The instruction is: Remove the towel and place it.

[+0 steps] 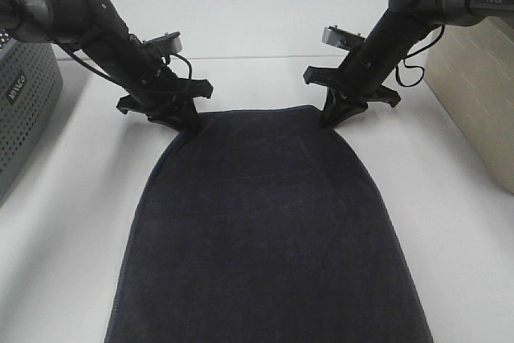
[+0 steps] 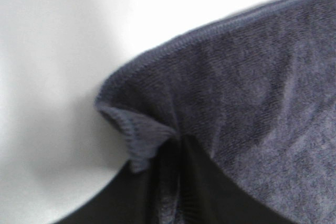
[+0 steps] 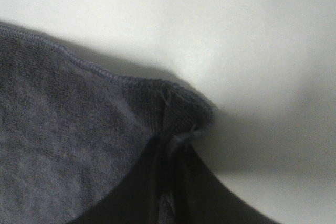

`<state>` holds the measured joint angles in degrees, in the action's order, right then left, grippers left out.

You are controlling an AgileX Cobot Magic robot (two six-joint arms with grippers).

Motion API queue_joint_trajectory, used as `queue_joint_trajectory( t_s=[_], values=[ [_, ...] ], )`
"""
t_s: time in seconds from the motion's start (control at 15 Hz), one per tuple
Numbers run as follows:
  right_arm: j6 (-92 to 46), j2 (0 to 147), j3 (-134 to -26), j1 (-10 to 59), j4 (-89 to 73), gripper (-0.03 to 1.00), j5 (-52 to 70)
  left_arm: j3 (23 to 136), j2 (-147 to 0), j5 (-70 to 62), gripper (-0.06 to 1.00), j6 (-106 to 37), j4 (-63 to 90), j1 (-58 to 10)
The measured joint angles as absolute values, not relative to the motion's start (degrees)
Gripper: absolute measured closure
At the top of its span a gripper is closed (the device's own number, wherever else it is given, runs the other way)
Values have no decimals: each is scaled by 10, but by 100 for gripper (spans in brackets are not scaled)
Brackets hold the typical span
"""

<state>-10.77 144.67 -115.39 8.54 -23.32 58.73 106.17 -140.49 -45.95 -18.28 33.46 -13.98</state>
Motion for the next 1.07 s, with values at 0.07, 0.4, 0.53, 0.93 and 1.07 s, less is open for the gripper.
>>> queue_joint_trajectory(
  t_s=[0.07, 0.4, 0.53, 0.93, 1.07],
  values=[
    [-108, 1447, -1154, 85, -233, 95, 587, 1062, -1405, -459, 89, -184, 332, -140],
    [-108, 1447, -1158, 86, -228, 95, 587, 1062, -1405, -457, 94, -207, 331, -140],
    [-108, 1459, -1200, 88, -204, 95, 587, 1082, -1409, -445, 94, -211, 327, -140],
    [-112, 1467, -1321, 88, -187, 95, 544, 1184, -1412, -418, 94, -211, 291, -140],
    [-114, 1467, -1348, 88, -187, 95, 517, 1204, -1412, -387, 94, -211, 282, -140]
  ],
)
